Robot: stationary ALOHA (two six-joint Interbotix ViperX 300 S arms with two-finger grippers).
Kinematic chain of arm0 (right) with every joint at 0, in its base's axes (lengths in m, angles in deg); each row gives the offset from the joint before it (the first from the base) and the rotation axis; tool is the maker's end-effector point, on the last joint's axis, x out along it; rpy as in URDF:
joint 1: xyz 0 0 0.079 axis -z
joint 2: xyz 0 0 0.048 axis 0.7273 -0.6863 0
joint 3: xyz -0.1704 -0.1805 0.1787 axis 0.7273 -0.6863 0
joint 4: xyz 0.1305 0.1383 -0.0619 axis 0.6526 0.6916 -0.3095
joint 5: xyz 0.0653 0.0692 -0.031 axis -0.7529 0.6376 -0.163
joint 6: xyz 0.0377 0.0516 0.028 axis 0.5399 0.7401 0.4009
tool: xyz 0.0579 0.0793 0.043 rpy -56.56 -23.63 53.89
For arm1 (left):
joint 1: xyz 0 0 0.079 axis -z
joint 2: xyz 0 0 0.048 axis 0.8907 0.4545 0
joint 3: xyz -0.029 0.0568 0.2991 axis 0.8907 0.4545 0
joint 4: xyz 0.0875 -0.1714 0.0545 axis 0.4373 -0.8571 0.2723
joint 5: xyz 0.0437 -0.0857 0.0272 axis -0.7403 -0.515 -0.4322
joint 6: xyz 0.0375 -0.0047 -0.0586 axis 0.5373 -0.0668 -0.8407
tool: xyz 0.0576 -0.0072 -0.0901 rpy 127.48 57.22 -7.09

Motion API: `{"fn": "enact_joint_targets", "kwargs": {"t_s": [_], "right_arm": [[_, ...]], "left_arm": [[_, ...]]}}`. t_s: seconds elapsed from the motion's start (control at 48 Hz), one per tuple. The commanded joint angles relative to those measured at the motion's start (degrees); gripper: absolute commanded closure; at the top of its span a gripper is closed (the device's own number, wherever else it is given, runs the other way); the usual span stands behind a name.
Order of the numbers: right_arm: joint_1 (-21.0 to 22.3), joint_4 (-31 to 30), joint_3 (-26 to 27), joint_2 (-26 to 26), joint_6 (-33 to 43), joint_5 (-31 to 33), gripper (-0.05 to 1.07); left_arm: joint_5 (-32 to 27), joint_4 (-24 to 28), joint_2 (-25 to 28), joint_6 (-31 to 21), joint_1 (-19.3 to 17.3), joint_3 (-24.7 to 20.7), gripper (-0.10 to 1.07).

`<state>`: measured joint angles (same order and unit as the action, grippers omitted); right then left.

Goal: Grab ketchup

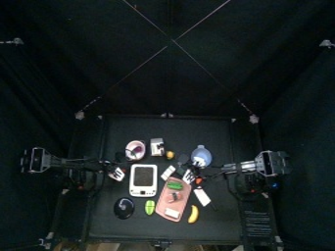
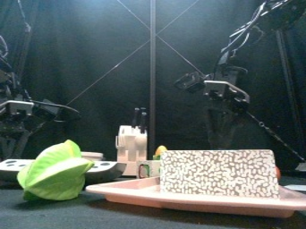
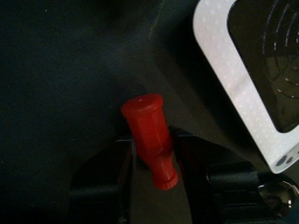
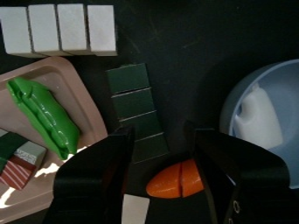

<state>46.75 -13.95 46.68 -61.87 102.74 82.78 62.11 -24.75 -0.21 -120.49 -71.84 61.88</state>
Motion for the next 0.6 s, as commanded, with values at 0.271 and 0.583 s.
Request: {"fn": "enact_joint_targets", "kwargs": {"t_s": [0.271,0.583], "right_arm": [[0.1,-0.2,1.3,0.9,-0.1,-0.2,0.19],[0.1,-0.3,1.8,0.9,-0.1,-0.3,0.19]], "left_arm": [[-9.5,2.2,-12.2,-0.2,1.6,-2.4,0.46],[-9.4,2.7,-17.5,-0.2,1.6,-1.7,0.46]]}}
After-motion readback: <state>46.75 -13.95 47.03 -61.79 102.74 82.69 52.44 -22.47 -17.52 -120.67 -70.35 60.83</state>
